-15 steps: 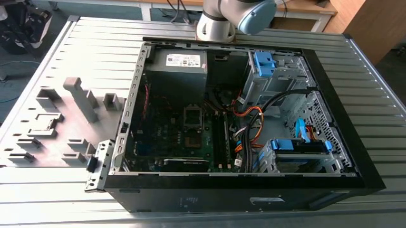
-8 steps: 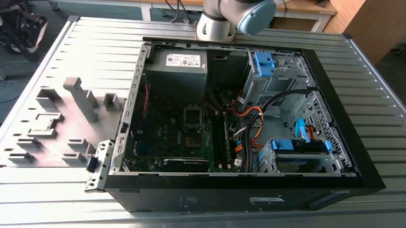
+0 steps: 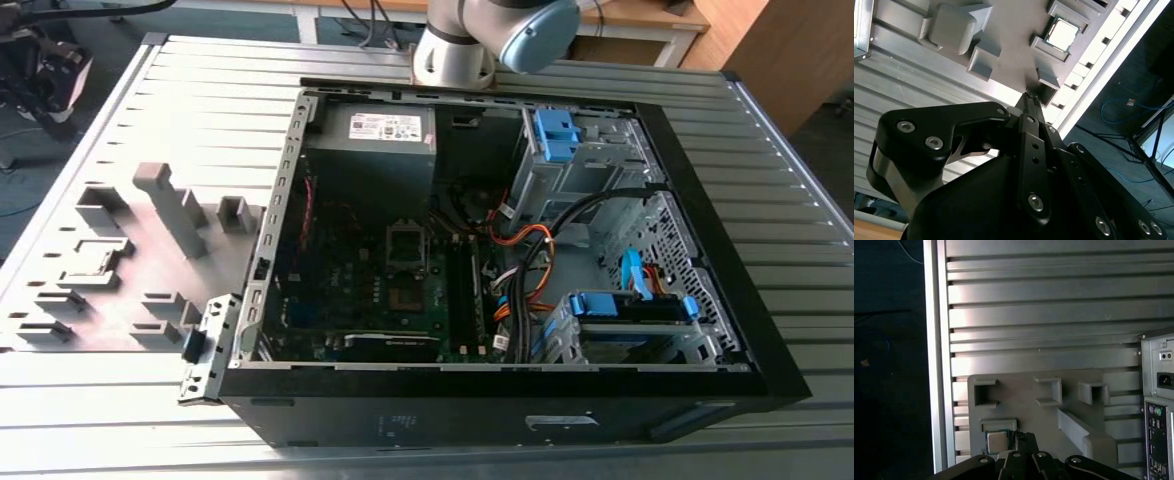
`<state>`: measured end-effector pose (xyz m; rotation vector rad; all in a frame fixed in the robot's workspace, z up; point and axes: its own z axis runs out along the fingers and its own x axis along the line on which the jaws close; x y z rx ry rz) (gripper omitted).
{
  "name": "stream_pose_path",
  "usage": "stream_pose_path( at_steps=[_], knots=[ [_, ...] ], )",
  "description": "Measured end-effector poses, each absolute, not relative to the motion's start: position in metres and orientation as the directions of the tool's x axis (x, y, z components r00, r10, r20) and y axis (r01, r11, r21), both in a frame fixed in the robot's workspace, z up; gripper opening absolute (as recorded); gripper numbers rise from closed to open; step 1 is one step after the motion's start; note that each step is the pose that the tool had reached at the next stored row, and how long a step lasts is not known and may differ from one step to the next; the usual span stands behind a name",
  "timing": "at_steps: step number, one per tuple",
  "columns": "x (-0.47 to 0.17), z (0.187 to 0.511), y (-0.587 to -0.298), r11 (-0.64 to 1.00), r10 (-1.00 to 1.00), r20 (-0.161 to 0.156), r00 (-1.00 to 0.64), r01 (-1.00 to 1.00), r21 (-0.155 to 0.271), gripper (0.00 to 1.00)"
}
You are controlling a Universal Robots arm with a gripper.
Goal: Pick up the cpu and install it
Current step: 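Reach for the cpu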
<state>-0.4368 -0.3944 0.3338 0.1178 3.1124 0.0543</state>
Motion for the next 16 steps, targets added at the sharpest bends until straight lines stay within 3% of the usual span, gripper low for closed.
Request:
stream_pose_path(
  at_steps=[16],
  knots=[
    [-0.453, 0.314, -0.407, 0.997, 0.076, -0.025, -0.997, 0.075, 0.036, 0.11]
  ],
)
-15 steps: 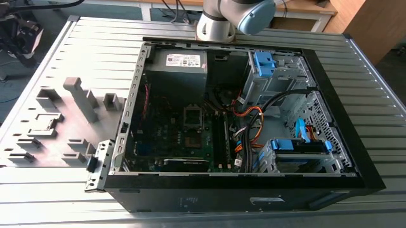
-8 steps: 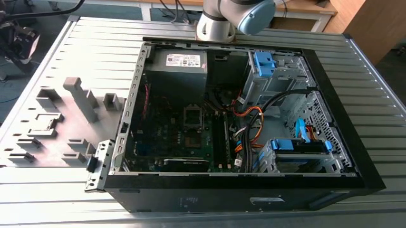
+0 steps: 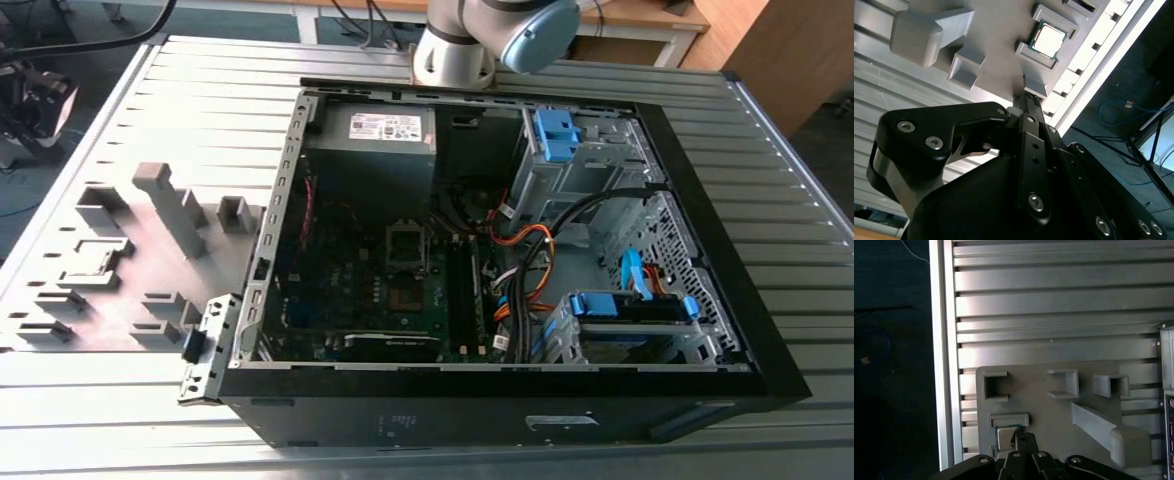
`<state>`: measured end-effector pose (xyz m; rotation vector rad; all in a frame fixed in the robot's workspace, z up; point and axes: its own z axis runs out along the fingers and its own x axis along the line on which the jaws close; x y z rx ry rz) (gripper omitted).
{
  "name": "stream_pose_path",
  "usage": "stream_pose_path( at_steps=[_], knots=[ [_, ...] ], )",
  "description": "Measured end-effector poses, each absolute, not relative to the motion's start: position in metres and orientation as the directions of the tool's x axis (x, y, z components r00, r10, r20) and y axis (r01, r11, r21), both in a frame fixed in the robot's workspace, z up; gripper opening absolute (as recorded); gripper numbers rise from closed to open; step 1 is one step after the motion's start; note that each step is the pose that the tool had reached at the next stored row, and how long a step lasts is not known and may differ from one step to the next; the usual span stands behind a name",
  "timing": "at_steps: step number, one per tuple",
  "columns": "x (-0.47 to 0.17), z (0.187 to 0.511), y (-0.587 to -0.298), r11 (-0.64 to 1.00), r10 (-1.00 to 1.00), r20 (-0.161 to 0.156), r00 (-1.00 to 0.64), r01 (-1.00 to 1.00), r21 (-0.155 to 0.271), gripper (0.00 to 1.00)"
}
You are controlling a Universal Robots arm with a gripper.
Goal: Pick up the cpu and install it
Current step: 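Reach for the cpu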
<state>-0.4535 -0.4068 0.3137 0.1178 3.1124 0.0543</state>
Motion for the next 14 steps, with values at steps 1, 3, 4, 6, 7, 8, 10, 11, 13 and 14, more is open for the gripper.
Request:
stream_pose_path(
  at_steps=[1, 3, 4, 6, 7, 8, 10, 11, 13, 14],
  knots=[
    [-0.454, 0.313, -0.408, 0.997, 0.076, -0.025, -0.997, 0.075, 0.036, 0.11],
    [-0.454, 0.313, -0.409, 0.997, 0.076, -0.025, -0.997, 0.075, 0.035, 0.11],
    [-0.454, 0.313, -0.409, 0.997, 0.076, -0.025, -0.997, 0.075, 0.035, 0.11],
    [-0.454, 0.313, -0.409, 0.997, 0.076, -0.025, -0.997, 0.075, 0.035, 0.11],
    [-0.454, 0.313, -0.409, 0.997, 0.076, -0.025, -0.997, 0.075, 0.035, 0.11],
    [-0.454, 0.313, -0.409, 0.997, 0.076, -0.025, -0.997, 0.075, 0.035, 0.11],
    [-0.454, 0.313, -0.411, 0.997, 0.076, -0.025, -0.997, 0.075, 0.035, 0.11],
    [-0.454, 0.313, -0.412, 0.997, 0.076, -0.025, -0.997, 0.075, 0.035, 0.11],
    [-0.455, 0.313, -0.416, 0.997, 0.076, -0.025, -0.997, 0.075, 0.034, 0.11],
    [-0.455, 0.313, -0.419, 0.997, 0.076, -0.025, -0.997, 0.075, 0.034, 0.11]
  ],
)
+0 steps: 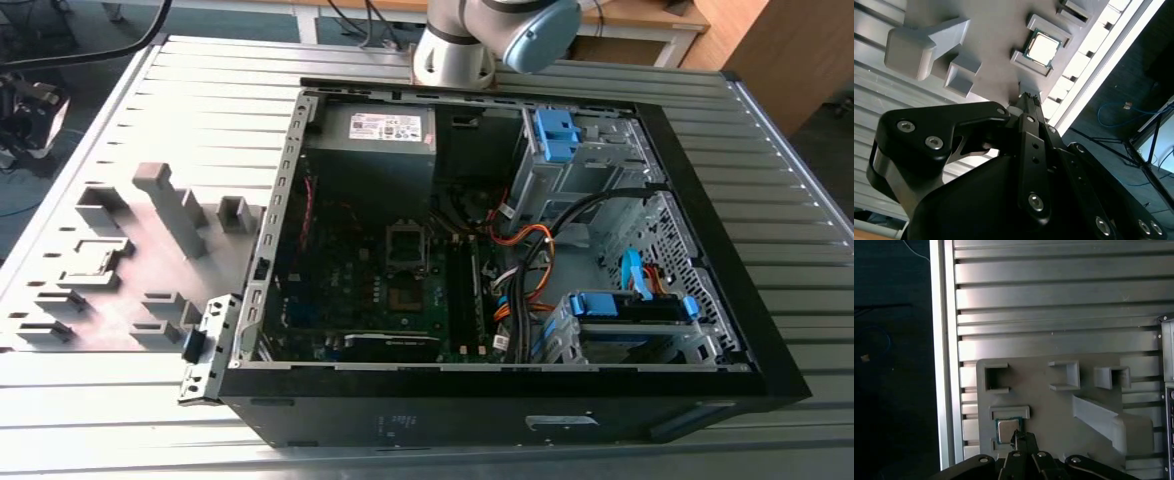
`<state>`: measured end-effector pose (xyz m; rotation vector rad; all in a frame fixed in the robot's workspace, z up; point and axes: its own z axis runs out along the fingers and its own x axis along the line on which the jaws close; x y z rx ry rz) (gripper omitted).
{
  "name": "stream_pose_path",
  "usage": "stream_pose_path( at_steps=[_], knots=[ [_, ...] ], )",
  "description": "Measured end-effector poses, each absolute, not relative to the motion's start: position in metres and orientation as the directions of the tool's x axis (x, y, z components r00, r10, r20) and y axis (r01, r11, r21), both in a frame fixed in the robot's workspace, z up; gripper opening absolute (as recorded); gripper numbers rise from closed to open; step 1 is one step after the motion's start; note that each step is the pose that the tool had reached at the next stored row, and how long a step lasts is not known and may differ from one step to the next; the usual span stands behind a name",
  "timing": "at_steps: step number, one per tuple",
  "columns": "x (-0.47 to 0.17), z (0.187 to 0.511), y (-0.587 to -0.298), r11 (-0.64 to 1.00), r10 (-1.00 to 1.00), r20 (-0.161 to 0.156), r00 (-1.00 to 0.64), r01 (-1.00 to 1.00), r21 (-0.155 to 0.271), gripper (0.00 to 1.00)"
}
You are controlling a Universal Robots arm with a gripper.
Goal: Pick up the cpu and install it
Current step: 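Reach for the cpu, then pick up the cpu and move it towards the insertion slot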
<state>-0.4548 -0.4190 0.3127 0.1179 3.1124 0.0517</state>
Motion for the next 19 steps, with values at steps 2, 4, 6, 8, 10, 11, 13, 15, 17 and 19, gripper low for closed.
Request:
stream_pose_path(
  at_steps=[2, 4, 6, 8, 10, 11, 13, 15, 17, 19],
  knots=[
    [-0.455, 0.313, -0.424, 0.997, 0.076, -0.025, -0.997, 0.075, 0.034, 0.11],
    [-0.455, 0.313, -0.430, 0.997, 0.076, -0.025, -0.997, 0.075, 0.033, 0.11],
    [-0.456, 0.313, -0.435, 0.997, 0.076, -0.025, -0.997, 0.075, 0.033, 0.11],
    [-0.456, 0.313, -0.438, 0.997, 0.076, -0.025, -0.997, 0.075, 0.033, 0.11],
    [-0.456, 0.313, -0.438, 0.997, 0.076, -0.025, -0.997, 0.075, 0.033, 0.11],
    [-0.456, 0.313, -0.438, 0.997, 0.076, -0.025, -0.997, 0.075, 0.033, 0.11],
    [-0.456, 0.313, -0.439, 0.997, 0.076, -0.025, -0.997, 0.075, 0.033, 0.11],
    [-0.456, 0.313, -0.439, 0.997, 0.076, -0.025, -0.997, 0.075, 0.033, 0.11],
    [-0.456, 0.313, -0.439, 0.997, 0.076, -0.025, -0.997, 0.075, 0.033, 0.11],
    [-0.456, 0.313, -0.439, 0.997, 0.076, -0.025, -0.997, 0.075, 0.033, 0.11]
  ],
)
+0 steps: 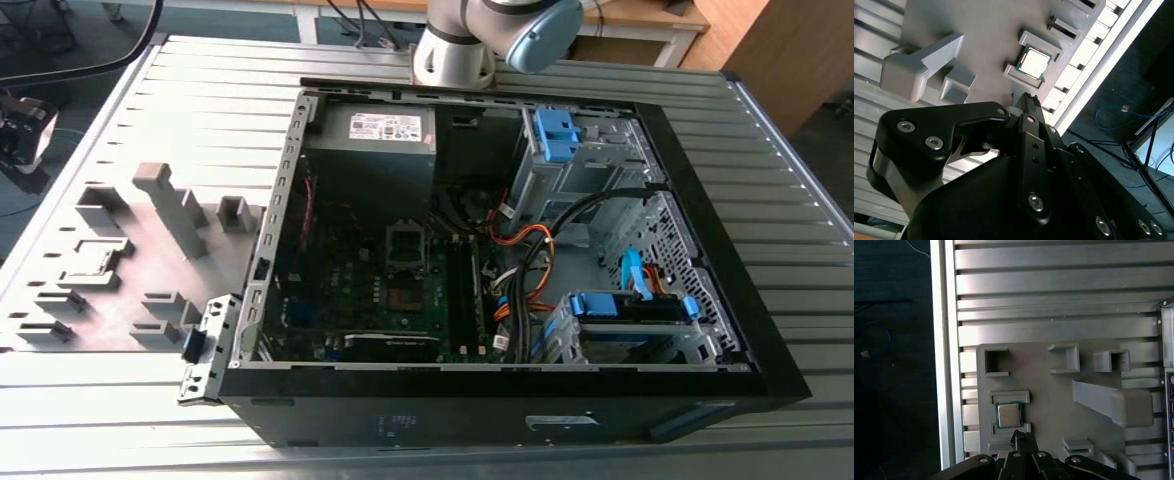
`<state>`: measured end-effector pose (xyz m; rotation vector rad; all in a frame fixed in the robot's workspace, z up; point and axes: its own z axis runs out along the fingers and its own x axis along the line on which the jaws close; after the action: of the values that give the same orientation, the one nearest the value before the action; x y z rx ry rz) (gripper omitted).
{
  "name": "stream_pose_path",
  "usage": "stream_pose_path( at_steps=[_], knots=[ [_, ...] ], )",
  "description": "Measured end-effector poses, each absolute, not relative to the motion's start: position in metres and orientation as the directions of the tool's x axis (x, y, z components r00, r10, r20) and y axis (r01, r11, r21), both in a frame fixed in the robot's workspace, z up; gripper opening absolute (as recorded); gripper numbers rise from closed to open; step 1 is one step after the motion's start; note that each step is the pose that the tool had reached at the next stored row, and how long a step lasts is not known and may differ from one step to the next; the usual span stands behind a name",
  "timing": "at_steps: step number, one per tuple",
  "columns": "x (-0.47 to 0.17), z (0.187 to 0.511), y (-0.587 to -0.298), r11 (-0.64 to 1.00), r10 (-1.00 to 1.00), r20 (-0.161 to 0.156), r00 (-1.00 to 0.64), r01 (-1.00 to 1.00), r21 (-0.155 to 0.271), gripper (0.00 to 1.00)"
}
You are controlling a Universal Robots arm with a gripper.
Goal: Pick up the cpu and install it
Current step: 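Pick up the cpu and move it towards the insertion slot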
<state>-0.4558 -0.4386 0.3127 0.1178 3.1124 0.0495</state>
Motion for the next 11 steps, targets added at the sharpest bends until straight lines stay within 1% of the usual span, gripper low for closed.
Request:
stream_pose_path(
  at_steps=[5, 7, 8, 10, 11],
  knots=[
    [-0.4558, 0.3127, -0.4386, 0.997, 0.076, -0.025, -0.997, 0.075, 0.033, 0.11],
    [-0.4558, 0.3127, -0.4387, 0.997, 0.076, -0.025, -0.997, 0.075, 0.033, 0.23],
    [-0.4558, 0.3127, -0.4387, 0.997, 0.076, -0.025, -0.997, 0.075, 0.033, 0.23],
    [-0.4558, 0.3127, -0.4387, 0.997, 0.076, -0.025, -0.997, 0.075, 0.033, 0.35],
    [-0.4558, 0.3127, -0.4387, 0.997, 0.076, -0.025, -0.997, 0.075, 0.033, 0.35]
  ],
)
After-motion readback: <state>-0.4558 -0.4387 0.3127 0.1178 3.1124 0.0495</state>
